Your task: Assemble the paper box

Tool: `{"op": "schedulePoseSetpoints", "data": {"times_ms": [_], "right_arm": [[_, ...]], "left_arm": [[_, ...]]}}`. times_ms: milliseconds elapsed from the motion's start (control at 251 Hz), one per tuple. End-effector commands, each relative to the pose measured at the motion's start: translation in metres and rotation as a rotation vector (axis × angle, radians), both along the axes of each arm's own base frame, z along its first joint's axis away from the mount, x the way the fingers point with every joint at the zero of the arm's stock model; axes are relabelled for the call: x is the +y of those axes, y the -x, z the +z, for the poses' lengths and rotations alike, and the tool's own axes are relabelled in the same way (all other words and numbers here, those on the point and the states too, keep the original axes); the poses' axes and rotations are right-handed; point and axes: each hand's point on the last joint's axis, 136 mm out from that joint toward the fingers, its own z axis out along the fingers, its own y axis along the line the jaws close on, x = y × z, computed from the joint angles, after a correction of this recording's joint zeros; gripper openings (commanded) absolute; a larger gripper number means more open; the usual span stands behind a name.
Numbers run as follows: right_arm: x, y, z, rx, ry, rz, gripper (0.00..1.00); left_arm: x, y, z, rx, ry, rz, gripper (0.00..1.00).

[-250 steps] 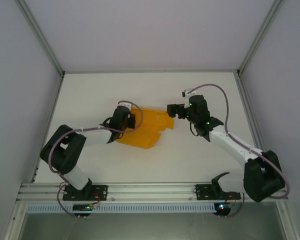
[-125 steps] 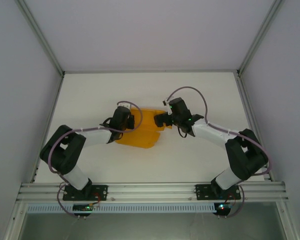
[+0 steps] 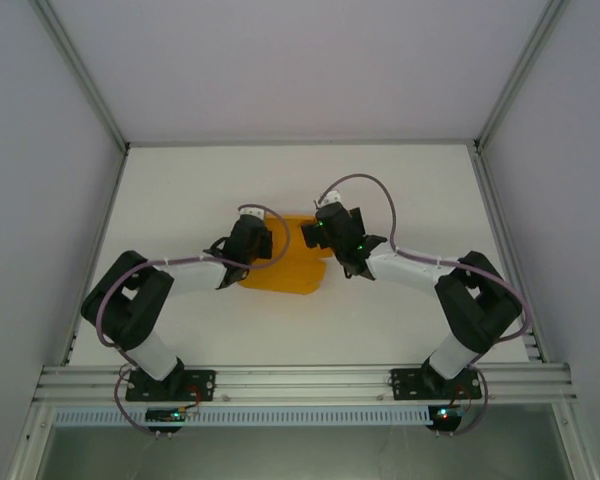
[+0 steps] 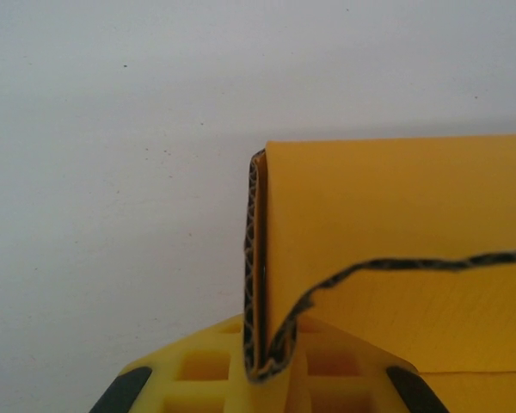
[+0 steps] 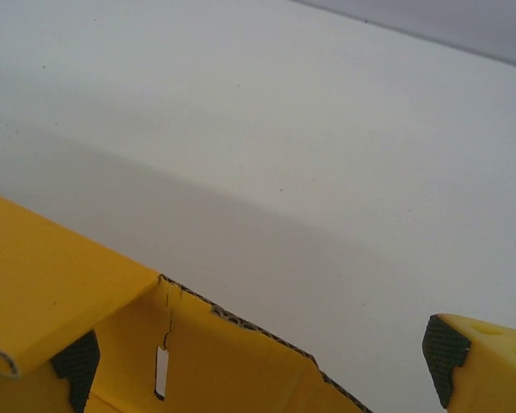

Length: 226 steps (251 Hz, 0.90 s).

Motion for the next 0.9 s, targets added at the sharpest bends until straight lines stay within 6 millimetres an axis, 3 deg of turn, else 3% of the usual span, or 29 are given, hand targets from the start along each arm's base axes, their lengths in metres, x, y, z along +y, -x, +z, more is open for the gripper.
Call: {"op": "schedulePoseSetpoints", "data": {"times_ms": [0,96,307,431,643,898], "right_arm": [[-0.012,0.001,0.017,-0.053,-0.008,-0.047,0.99],[-0.021,0.024,0.013,-0.001,-0.021,-0.017,0.99],[-0.078,0.062,0.005,0.078,-0.011,-0.117,0.99],[-0.089,0.077,-0.002,0.117,-0.084,-0.094,0.99],[-0.091,0.079,-0.008,0.146,-0.205,-0.077,0.99],[-0.072,0.061,0.007,0.104,-0.268,-0.027,0.99]], "left_arm": [[0.001,-0.001,0.014,-0.028,0.009,0.037,0.00],[0.002,-0.007,0.026,-0.061,-0.005,0.046,0.00],[0.007,-0.024,0.056,-0.125,-0.008,0.059,0.00],[0.009,-0.028,0.071,-0.152,0.008,0.052,0.00],[0.002,-0.018,0.091,-0.211,0.061,-0.030,0.00],[-0.006,-0.009,0.087,-0.184,0.087,-0.083,0.00]]}}
